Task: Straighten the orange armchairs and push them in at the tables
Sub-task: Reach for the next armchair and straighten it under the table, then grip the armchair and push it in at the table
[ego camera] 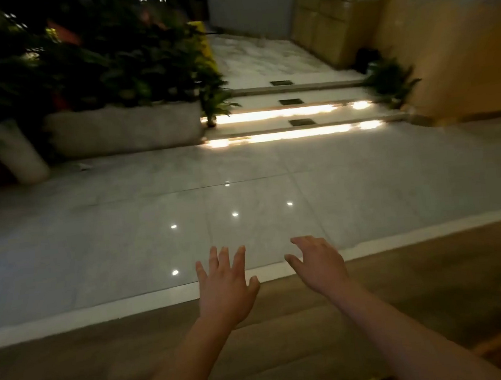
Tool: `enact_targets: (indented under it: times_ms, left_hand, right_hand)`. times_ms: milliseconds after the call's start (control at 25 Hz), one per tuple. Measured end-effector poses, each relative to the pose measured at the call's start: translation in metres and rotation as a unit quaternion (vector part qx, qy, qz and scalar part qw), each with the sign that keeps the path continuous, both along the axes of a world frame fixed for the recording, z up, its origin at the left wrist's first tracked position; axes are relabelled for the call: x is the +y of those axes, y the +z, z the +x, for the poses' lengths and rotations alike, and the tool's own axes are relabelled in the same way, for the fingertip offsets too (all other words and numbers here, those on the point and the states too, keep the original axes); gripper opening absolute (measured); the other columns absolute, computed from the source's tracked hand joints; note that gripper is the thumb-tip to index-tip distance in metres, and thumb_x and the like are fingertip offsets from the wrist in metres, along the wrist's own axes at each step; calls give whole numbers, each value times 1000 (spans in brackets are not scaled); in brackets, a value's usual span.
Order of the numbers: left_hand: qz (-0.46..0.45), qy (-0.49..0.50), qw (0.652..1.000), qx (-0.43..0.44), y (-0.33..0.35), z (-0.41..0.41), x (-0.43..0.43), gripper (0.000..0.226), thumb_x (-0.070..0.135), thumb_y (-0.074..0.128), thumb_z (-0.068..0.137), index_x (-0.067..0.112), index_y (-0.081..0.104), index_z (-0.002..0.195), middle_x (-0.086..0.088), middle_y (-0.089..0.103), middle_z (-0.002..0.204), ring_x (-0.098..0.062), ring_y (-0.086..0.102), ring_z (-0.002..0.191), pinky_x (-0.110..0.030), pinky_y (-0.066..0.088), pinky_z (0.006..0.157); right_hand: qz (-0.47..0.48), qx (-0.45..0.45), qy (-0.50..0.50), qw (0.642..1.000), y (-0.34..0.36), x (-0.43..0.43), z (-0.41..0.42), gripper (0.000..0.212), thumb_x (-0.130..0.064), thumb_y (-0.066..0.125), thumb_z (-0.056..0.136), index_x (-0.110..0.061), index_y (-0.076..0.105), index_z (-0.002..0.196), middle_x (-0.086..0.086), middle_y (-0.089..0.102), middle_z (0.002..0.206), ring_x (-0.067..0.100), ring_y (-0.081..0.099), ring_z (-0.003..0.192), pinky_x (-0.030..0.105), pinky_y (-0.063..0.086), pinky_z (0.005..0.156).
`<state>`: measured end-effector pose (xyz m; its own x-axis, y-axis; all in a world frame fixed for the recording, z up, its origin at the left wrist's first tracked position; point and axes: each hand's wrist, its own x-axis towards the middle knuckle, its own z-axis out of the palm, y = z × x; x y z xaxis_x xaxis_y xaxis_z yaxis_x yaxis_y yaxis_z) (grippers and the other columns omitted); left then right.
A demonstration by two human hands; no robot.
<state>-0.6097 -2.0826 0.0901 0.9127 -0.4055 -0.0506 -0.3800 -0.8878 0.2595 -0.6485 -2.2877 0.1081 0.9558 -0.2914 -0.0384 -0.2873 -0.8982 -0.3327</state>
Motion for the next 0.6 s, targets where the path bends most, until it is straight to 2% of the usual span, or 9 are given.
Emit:
enact_targets:
  times_ms: [240,400,600]
  left_hand:
    - [35,218,975,29,-12,-7,61,72,59,31,100,31,0,158,-8,2,168,-31,-8,154,-59,-3,121]
    - [16,369,929,26,-8,-34,90,69,58,36,99,34,8,158,-5,7,168,-29,-5,154,-61,-1,122]
    - [21,491,870,41,-2,-91,114,64,54,33,100,36,8,156,-4,8,167,-30,-4,154,-62,5,122]
  right_hand:
    - [14,10,222,975,-15,72,88,50,-49,47,97,-26,47,141,-3,49,145,21,41,134,38,38,106]
    - [17,17,375,927,-17,126,111,50,-49,48,97,-26,47,141,-4,50,145,21,44,132,38,38,106]
    - [35,1,494,869,-15,185,99,47,-48,53,94,-25,54,135,-2,58,135,22,51,123,36,43,99]
